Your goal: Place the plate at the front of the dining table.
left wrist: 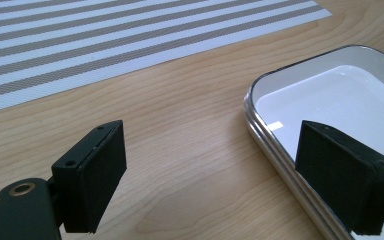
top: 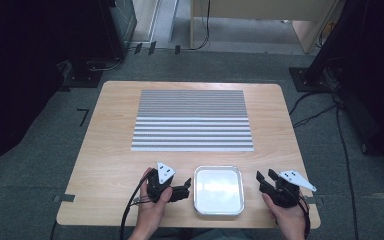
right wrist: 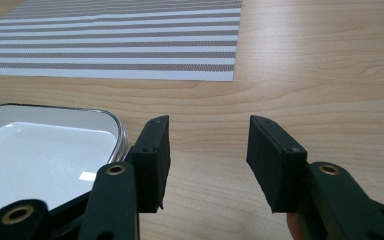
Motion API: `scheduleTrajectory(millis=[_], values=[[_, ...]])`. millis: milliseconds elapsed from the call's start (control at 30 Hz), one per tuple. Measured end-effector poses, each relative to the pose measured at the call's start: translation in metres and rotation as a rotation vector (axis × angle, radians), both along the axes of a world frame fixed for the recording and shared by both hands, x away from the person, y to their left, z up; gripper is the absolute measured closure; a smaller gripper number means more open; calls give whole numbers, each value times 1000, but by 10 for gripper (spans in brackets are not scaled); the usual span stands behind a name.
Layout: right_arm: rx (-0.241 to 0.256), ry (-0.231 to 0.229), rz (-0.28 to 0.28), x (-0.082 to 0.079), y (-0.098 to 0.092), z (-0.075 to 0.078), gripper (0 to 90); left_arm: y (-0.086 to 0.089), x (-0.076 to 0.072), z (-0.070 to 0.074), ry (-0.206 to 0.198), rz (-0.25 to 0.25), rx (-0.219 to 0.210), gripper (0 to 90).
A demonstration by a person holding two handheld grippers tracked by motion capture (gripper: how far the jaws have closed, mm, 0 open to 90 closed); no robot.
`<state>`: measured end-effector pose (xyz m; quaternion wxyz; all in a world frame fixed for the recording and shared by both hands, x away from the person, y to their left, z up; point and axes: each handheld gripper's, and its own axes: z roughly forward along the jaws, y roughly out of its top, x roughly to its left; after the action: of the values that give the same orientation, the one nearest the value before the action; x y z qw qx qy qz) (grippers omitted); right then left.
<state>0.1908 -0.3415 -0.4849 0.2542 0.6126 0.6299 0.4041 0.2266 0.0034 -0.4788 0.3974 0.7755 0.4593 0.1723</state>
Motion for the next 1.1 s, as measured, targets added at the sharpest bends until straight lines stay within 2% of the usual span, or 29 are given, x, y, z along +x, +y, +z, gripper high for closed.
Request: scheduleTrajectory(millis=[133,333,400,433,567,600,633,667,733,867,933,967,1067,1100], values=[[17,-2,1,0,1,0,545,-7,-1,-2,6,-13,-3,132],[34,11,36,2,6,-3,554,-15,-3,-3,10,-16,-12,137],[39,26,35,2,8,-4,555,-15,-4,-3,16,-36,-55,136],[55,41,28,3,9,-5,564,-18,-5,-3,18,-37,-46,137],[82,49,30,4,11,-7,590,-22,-7,-5,40,-40,-44,150],[109,54,41,5,13,-9,617,-23,-7,-6,46,-32,-35,226],[123,56,46,5,14,-9,625,-24,-7,-6,48,-20,-34,265],[123,56,46,5,14,-9,625,-24,-8,-7,51,-17,-35,265],[145,52,53,5,16,-10,650,-24,-9,-9,58,-5,-40,355],[182,51,60,5,17,-11,697,-24,-10,-10,63,16,-44,424],[197,52,64,5,16,-12,707,-24,-10,-11,71,7,-49,463],[229,66,68,5,16,-12,730,-25,-11,-12,78,0,-50,494],[242,75,72,5,16,-13,752,-25,-11,-14,92,-15,-64,560],[250,88,83,5,17,-14,772,-25,-11,-16,108,-26,-74,579]])
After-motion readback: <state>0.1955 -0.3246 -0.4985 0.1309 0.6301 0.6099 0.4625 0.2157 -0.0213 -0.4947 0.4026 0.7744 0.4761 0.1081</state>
